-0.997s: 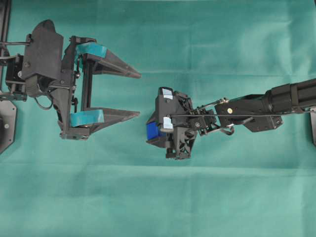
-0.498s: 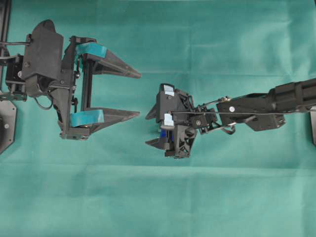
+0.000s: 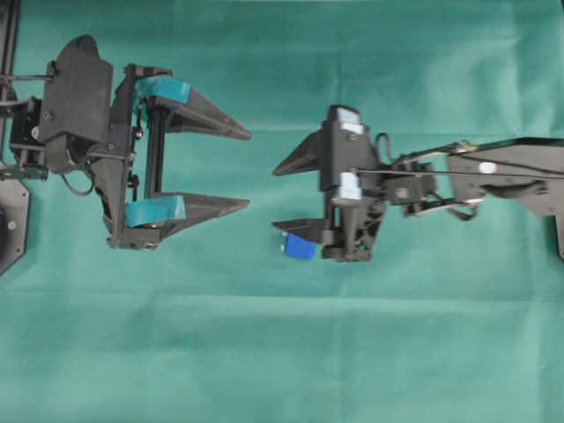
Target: Handover the blue block to the right arm after grasping it with the left arm, then place it in the designated position.
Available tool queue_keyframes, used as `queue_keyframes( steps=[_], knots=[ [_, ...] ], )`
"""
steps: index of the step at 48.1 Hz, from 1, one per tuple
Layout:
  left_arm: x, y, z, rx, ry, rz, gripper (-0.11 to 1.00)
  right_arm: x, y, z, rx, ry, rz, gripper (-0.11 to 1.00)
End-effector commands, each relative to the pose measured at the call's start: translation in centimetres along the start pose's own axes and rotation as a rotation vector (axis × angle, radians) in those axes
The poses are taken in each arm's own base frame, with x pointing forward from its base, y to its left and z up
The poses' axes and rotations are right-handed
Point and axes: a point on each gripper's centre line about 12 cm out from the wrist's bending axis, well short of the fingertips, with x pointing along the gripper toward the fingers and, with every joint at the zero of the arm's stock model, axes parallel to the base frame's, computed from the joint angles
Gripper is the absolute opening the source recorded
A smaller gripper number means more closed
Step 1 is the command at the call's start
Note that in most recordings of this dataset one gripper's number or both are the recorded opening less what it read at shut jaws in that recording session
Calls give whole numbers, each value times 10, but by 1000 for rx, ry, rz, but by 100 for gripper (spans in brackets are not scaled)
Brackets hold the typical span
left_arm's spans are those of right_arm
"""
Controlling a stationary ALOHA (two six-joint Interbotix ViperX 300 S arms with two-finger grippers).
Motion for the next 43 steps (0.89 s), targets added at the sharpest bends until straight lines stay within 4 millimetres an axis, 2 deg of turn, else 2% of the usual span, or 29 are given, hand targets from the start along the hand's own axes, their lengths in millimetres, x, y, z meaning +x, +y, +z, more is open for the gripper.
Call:
queue_keyframes(
  steps=[1,17,23,35,43],
  knots=[
    [-4,-1,11,2,-37,-2,99,-26,4,23,-13,-70,5,85],
    [-4,-1,11,2,-37,-2,99,-88,3,54,-48,-187,-16,85],
    [-4,-1,11,2,-37,-2,99,-105,4,57,-57,-224,-12,85],
    [-4,-1,12,2,-40,-2,99,-127,6,58,-66,-286,16,85],
    [-4,-1,12,2,-41,-2,99,-129,5,57,-73,-292,15,85]
  ],
)
